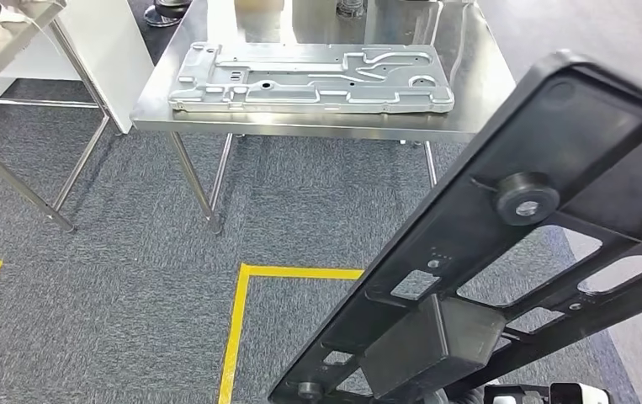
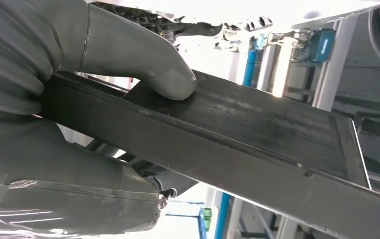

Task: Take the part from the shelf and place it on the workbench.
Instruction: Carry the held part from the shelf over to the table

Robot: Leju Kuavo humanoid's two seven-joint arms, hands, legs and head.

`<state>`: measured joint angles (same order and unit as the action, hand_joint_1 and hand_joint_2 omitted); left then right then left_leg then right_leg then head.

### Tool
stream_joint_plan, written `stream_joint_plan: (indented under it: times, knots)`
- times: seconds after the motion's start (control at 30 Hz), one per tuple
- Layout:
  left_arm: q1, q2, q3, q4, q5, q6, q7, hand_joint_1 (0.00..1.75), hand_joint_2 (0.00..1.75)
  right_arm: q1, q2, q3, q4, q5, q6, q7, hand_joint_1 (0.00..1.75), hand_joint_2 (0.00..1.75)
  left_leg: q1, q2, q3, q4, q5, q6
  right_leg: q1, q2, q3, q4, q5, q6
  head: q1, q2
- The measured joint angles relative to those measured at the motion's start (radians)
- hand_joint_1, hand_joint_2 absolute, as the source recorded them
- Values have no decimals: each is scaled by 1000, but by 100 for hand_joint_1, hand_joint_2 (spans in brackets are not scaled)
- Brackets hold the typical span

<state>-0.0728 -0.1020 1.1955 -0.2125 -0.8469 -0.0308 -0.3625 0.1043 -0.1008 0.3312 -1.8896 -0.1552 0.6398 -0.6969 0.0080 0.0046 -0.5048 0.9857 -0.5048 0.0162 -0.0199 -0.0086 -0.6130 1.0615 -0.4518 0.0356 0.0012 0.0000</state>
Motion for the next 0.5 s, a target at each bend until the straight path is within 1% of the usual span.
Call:
stream_joint_plan:
  times: [0.03, 0.07, 0.1, 0.17, 0.2, 0.23, 0.27, 0.3, 0.33, 0.37, 0.4, 0.43, 0.47, 0.5]
  knots:
    - [-1, 0, 0, 0, 0, 0, 0, 0, 0, 0, 2, -1, -1, 0, 0, 0, 175, 175, -2, 1, 3, 2, -6, -6, 2, -4, 16, -39, 12, -4, 0, 0]
    - [-1, 0, 0, 0, 0, 0, 0, 0, 0, 1, 3, -3, -1, 0, 0, 0, 175, 175, -4, 3, 4, 2, -11, -11, 5, -6, 22, -53, 9, -10, -1, 0]
    - [-2, 0, 0, 0, 0, 1, 0, 0, 0, 2, 5, -3, -1, -1, 1, 0, 175, 175, -5, 5, 6, 1, -14, -17, 8, -1, 21, -54, 6, -16, -1, 0]
    - [-2, 0, 0, 0, 0, 1, 0, 0, 0, 4, 6, -4, -2, -2, 4, 0, 175, 175, -3, 7, 11, 5, -25, -29, 5, 7, 27, -60, 3, -28, -4, 0]
    - [-3, 0, 0, 0, 0, 0, 0, 0, 0, 5, 7, -4, -2, -2, 6, 0, 175, 175, -1, 7, 4, 28, -39, -33, 3, 9, 33, -63, 1, -35, -6, 0]
    - [-4, -1, 0, 0, 0, 0, 0, 0, 0, 5, 8, -5, -2, -2, 8, 0, 175, 175, 0, 6, -15, 72, -63, -38, 1, 10, 39, -67, -1, -41, -9, 0]
    - [-4, -1, 0, 0, 0, 0, -1, 0, 0, 5, 9, -5, -2, -2, 8, 0, 175, 175, 1, 4, -48, 137, -92, -40, 2, 10, 44, -68, -4, -45, -12, 0]
    - [-3, -2, 1, 0, 0, 0, -1, 0, 0, 4, 9, -5, -2, -2, 9, 0, 175, 175, 2, 4, -90, 212, -120, -42, 3, 11, 47, -68, -8, -48, -14, 0]
    - [-2, -2, 1, 0, 0, 0, -1, 0, 0, 4, 10, -5, -1, -2, 8, 0, 175, 175, 3, 4, -130, 273, -136, -43, 5, 13, 51, -68, -12, -50, -14, 0]
    - [0, -2, 1, 0, 0, 0, -1, 0, 0, 4, 10, -5, 0, -1, 8, 0, 175, 175, 3, 4, -156, 304, -131, -43, 6, 15, 56, -67, -17, -50, -14, 0]
    - [1, -1, 1, 0, 0, 0, -1, 0, 0, 4, 10, -5, 0, 0, 7, 0, 175, 175, 3, 4, -164, 294, -105, -42, 8, 17, 63, -67, -22, -49, -15, 0]
    - [2, -1, 2, 0, 0, 0, -1, 0, 0, 4, 11, -5, 1, 2, 6, 0, 175, 175, 3, 4, -151, 243, -60, -38, 8, 20, 72, -67, -28, -47, -15, 0]
    - [3, -1, 2, 0, 0, 0, -1, 0, 0, 4, 13, -5, 1, 5, 4, 0, 175, 175, 2, 3, -127, 170, -11, -33, 8, 21, 81, -68, -34, -46, -14, 0]
    - [3, -1, 2, 0, 0, -1, -1, 0, 0, 4, 15, -5, 1, 10, 1, 0, 175, 175, 0, 2, -101, 103, 23, -27, 10, 22, 88, -67, -40, -42, -14, 0]
